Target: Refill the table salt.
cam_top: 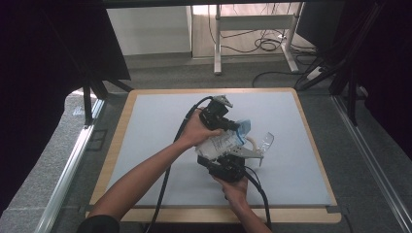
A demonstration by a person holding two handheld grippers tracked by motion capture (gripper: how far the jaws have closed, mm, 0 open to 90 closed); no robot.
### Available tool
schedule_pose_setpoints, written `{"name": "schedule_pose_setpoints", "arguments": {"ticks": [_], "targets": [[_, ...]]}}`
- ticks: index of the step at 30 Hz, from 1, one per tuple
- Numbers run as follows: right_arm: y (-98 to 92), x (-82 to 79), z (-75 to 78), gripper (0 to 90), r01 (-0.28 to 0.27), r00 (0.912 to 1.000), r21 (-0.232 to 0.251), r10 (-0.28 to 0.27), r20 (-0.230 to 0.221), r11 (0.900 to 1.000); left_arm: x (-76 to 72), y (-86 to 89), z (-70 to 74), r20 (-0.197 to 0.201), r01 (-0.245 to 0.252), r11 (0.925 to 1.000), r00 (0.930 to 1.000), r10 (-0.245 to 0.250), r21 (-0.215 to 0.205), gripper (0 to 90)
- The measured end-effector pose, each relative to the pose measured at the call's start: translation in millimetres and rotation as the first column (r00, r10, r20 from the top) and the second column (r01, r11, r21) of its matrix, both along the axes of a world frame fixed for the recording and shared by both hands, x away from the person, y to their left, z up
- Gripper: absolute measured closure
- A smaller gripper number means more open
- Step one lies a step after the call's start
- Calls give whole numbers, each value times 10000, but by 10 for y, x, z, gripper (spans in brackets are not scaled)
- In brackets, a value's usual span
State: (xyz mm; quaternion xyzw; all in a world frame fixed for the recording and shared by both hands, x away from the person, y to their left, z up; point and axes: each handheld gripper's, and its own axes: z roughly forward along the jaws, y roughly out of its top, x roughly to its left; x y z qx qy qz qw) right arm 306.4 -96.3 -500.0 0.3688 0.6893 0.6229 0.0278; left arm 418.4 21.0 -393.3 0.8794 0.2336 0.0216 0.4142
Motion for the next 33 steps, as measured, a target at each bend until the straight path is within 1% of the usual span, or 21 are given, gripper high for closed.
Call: {"name": "schedule_pose_setpoints", "arguments": {"ticks": [3,8,12,14,17,25,33], "targets": [[6,0,0,594,28,10000,-23,-28,-8,10000,4,5,3,-38,-5,10000,10000,5,-53,900],[14,2,-1,595,33,10000,-23,-33,2,10000,-3,9,11,33,3,10000,10000,-3,95,900],[20,-1,-5,595,59,10000,-118,-58,72,9999,-9,13,9,25,-16,10000,10000,16,81,900],[21,-5,-6,595,67,10000,-115,-66,35,9999,-14,9,5,13,-42,10000,10000,41,40,900],[31,-7,-6,596,142,9999,-100,-141,46,9998,-11,13,9,38,21,9999,10000,-22,153,900],[41,-8,-3,596,171,9999,-16,-171,16,9999,-8,11,13,44,15,9999,10000,-16,154,900],[44,1,-5,596,244,9997,-46,-244,87,9997,2,13,11,90,76,9998,9999,-78,157,900]]}}
